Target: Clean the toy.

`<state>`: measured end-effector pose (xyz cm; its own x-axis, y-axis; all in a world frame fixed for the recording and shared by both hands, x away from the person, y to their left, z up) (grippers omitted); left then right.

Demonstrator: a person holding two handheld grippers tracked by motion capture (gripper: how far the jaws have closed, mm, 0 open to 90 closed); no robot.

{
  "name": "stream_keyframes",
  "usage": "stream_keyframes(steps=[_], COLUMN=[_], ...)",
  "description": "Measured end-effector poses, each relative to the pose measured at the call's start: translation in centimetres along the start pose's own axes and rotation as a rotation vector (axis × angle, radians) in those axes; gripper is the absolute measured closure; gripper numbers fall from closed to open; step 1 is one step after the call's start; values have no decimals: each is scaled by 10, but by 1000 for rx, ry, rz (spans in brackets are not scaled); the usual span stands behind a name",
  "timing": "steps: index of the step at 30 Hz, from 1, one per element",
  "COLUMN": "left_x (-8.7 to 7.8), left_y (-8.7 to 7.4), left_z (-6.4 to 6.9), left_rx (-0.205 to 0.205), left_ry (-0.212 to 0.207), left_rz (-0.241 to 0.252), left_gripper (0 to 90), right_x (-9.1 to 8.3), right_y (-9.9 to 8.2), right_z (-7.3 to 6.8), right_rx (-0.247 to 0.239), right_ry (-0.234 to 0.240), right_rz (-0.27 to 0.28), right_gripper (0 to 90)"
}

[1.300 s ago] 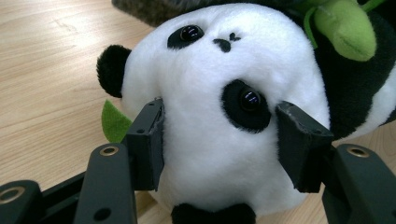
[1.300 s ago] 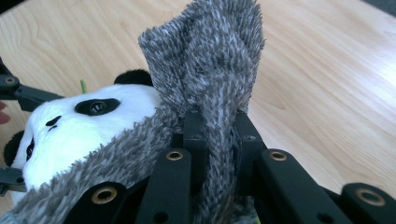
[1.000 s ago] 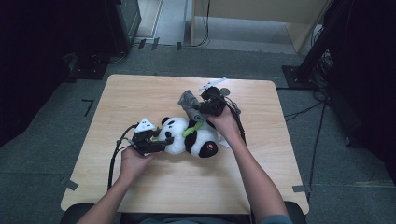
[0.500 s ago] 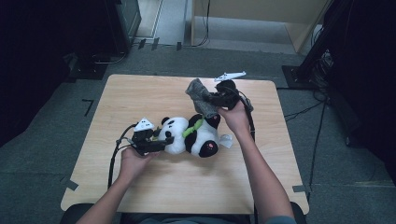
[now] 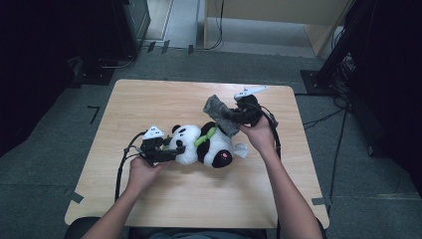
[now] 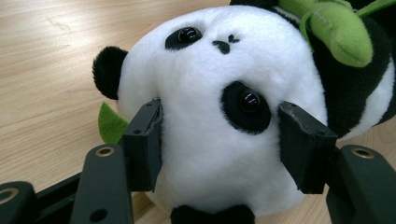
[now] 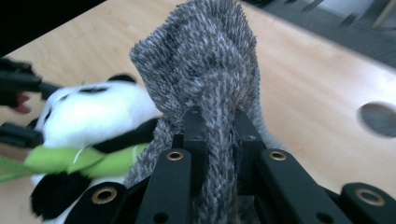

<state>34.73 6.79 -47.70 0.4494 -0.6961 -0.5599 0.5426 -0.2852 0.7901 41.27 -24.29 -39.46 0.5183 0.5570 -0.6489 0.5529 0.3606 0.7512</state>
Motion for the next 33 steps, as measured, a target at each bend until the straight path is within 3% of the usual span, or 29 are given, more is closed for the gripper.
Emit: stream_keyframes(steps=[4, 6, 10, 21, 27, 33], left_x=[0, 0, 1, 0, 1, 1], left_y=[0, 0, 1, 0, 1, 0], left_z=[1, 1, 1, 1, 1, 0], left_rx=[5, 0, 0, 12, 8, 9], left_ry=[4, 3, 5, 4, 1, 1], left_rz=[-5, -9, -10, -13, -11, -13], left_gripper=[389, 390, 389, 390, 390, 392], right_x=[3, 2, 0, -10, -17, -22], right_y=[-10, -14, -22, -37, -44, -60], right_z=[-5, -6, -5, 5, 14, 29], right_rx=[-9, -14, 19, 83, 76, 87], right_ry=[9, 1, 4, 31, -16, -91], right_rz=[-6, 17, 6, 61, 62, 2], right_gripper=[805, 799, 802, 807, 803, 802])
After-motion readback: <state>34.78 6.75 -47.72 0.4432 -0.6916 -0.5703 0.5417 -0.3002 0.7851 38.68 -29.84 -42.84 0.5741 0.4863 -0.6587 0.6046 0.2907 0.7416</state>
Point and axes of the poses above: each handheld gripper's, and its own axes: x roughly forward along the jaws, y roughly out of its top, z roughly to its right, the point moved 1 cm from there along x, roughly forward along the jaws, and after that the axes turned 2 degrees about -y, right-handed, at the moved point
